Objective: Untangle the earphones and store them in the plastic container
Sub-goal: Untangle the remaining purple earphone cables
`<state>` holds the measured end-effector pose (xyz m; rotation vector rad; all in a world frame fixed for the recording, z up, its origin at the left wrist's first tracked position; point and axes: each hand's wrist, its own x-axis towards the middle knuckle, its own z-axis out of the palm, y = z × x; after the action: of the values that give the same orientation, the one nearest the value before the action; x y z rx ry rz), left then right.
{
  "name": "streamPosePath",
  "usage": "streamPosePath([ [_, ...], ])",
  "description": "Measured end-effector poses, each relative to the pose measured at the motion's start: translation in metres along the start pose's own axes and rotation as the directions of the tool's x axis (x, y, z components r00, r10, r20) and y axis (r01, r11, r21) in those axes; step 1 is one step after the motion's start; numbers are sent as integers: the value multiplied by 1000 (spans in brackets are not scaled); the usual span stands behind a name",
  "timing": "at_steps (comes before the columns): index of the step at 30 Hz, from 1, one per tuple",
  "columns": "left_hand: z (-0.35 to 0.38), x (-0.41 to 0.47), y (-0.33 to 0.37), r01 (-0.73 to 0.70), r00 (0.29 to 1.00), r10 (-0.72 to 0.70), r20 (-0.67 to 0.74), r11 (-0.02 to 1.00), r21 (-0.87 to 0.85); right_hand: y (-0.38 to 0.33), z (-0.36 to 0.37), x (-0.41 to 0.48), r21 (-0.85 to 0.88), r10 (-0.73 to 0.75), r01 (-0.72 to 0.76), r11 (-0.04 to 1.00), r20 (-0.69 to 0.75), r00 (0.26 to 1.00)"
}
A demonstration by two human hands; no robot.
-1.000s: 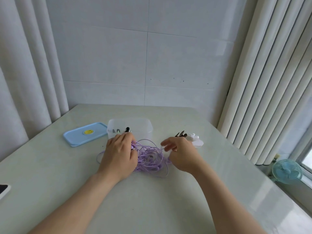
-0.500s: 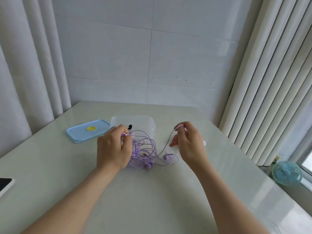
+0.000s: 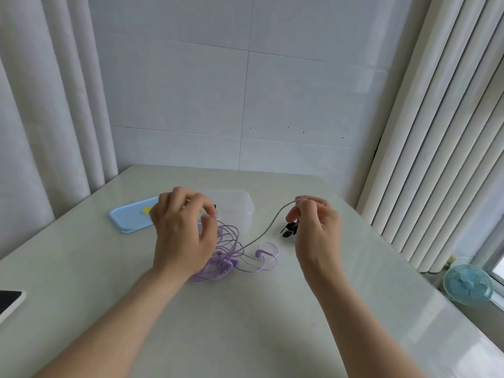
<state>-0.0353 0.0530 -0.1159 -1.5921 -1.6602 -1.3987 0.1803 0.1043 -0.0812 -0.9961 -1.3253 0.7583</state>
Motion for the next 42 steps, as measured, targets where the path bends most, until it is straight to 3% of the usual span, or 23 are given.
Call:
streamPosePath([
  [3,-10,1,4,-188,941,237,240,960,-207,-2,0,1,62,51,-51,997,-4,999],
  [6,-11,1,3,-196,872,253,419,965,-175,-3,-2,2,109,128,-124,986,-28,991],
  [9,-9,1,-1,-252,811,243,532,966,-58,-1,-5,3,-42,92,-97,994,-106,990],
  [12,-9,2,-6,-261,805,239,544,965,-37,-2,-12,6,-248,76,-108,963,-136,988],
  [15,-8,2,-9,-244,812,232,536,968,-49,-3,-14,6,-440,81,-90,893,-41,996],
  [20,-7,6,-8,-184,780,220,586,975,-121,7,-5,-3,-622,-37,195,759,258,966],
  [25,-5,8,-1,37,791,122,599,969,-246,12,3,-11,-585,-39,423,692,555,831],
  [29,-3,9,5,117,814,69,577,953,-280,13,3,-12,-522,28,390,758,624,781],
  [35,-12,13,9,234,835,-23,550,919,-316,1,0,-12,-326,-29,264,908,579,815],
  [39,-19,17,11,319,755,-25,656,887,-334,6,2,-10,-325,-117,323,889,521,846],
  [42,-24,18,11,311,739,-3,673,889,-337,11,3,-5,-348,-130,322,880,477,869],
])
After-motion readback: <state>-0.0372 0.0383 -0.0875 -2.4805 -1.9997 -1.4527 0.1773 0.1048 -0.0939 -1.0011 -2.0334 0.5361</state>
